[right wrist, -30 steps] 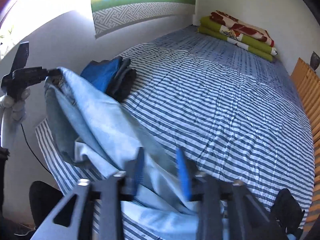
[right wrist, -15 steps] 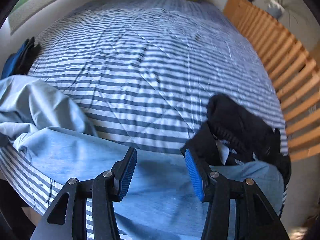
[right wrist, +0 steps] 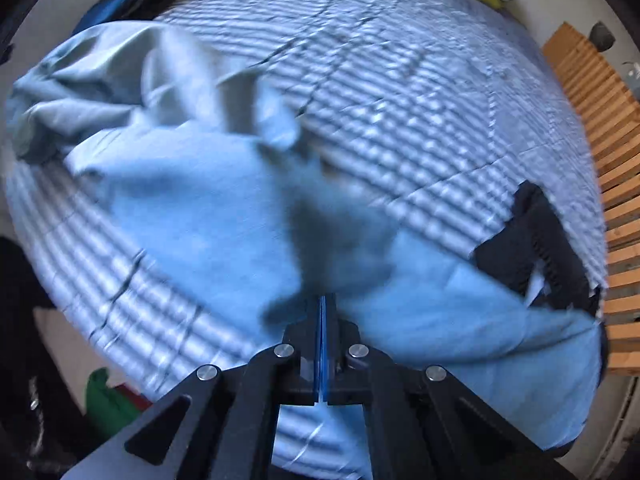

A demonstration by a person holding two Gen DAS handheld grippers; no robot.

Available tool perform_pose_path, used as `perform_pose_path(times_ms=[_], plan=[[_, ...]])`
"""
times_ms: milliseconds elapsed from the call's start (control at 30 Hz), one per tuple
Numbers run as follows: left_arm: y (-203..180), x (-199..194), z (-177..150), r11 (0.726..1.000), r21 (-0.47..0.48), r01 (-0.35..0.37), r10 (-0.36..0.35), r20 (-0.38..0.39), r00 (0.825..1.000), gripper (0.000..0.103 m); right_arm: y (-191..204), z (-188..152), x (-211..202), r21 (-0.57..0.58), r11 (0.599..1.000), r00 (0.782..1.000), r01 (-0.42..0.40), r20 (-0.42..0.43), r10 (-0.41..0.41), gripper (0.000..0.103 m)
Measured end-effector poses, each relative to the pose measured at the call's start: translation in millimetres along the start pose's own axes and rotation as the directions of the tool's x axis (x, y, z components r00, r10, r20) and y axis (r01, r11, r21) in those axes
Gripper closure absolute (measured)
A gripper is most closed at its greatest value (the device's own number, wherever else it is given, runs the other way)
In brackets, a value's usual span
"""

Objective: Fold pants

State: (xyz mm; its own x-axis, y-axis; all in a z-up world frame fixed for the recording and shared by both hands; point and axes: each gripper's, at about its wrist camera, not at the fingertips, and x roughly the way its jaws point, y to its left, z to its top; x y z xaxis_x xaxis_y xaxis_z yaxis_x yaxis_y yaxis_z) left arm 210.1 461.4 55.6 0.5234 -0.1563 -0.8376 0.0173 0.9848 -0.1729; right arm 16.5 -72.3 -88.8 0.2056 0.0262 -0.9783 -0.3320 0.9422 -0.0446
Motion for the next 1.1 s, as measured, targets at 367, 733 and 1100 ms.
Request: perform_pose_path(times_ms=[367, 733, 1100], plan=[[-174.7, 90.9, -32.6, 0.912, 0.157, 0.379, -0.341, -0.223, 0.913, 0.060, -5.2, -19.2, -48.9, 0.094, 0.991, 0.985, -0.094, 0.155, 0.079, 0.052], [-387.2, 134.0, -143.4, 0.680, 0.416, 0.604, -0.408, -0.469, 0.783, 0.048, -125.1, -13.5, -65.7, 0.484, 0.874, 0.968, 0.048, 0.192, -0.160, 0.039], [-399.1, 132.2, -189.2, 0.593, 0.449, 0.668, -0.404, -0.552, 0.730, 0.103, -225.9, -52.6, -68.6, 0.647, 0.748, 0.960, 0.146, 0.090, -0.266, 0.039]])
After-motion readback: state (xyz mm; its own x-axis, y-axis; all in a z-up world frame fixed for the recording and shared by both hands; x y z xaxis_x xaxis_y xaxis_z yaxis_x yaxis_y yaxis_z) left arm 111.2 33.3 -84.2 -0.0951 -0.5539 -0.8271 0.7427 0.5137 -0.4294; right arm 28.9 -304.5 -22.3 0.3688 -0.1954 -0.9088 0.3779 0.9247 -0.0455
